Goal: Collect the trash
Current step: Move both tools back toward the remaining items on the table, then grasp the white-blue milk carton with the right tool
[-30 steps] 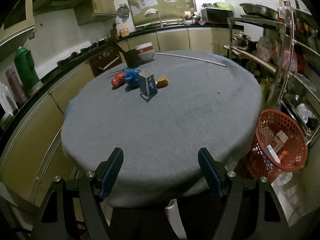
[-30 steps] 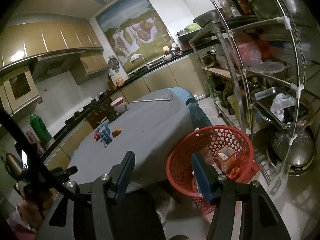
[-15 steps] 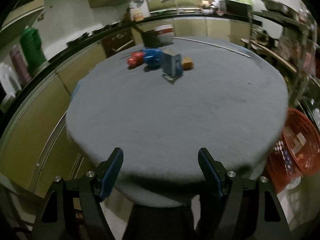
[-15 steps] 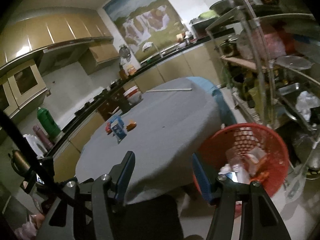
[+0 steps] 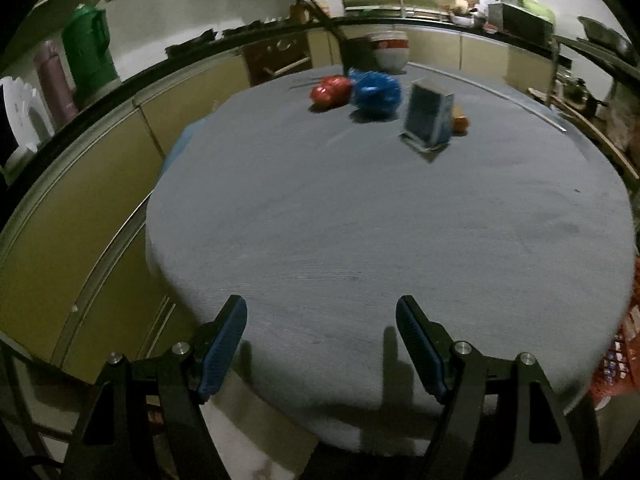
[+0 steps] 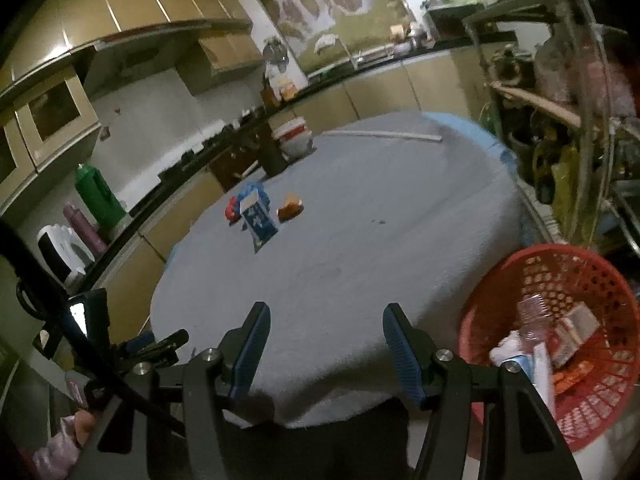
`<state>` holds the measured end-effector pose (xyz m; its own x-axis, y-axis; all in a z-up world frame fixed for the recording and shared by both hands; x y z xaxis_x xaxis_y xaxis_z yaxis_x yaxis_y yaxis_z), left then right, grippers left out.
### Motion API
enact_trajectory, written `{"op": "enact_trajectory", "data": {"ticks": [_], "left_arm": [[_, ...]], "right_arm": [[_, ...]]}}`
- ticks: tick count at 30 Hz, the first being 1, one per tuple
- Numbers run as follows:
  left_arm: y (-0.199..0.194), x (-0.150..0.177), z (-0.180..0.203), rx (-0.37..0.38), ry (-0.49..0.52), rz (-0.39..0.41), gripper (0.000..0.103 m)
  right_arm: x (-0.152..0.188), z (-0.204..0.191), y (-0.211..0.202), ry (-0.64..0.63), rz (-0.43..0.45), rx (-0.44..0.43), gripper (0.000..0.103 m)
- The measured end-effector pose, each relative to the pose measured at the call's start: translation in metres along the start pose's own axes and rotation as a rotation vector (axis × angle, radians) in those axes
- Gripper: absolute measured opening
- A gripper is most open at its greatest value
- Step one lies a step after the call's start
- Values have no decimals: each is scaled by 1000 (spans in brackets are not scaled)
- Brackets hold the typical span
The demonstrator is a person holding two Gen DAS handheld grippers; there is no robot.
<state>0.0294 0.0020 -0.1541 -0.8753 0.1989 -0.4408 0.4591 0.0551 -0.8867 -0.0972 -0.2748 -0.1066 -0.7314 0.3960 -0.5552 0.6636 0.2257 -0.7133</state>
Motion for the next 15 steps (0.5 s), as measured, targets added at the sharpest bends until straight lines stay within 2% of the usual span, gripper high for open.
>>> {"op": "enact_trajectory", "data": {"ticks": [7,15], "left_arm": [[11,-13,-20,-28,-13,36,77],[22,-34,-44,-27,-40,59,77]], "right_arm": [[-17,-16,48,-26,-76,-10,62],[-56,-45,104,-75,-146,-48,62]]}}
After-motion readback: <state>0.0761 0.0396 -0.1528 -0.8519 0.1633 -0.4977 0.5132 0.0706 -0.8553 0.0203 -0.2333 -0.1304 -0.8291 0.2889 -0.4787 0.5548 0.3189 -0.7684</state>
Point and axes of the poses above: each gripper's, at about its wrist camera, not at the fingertips, and y roughly the way its jaws point, z to its right, x to its underside, the point moved 6 cm from there along y, roughly the way its jaws point, and after that the axes turned 14 degrees about -z, right-handed, at the moved point
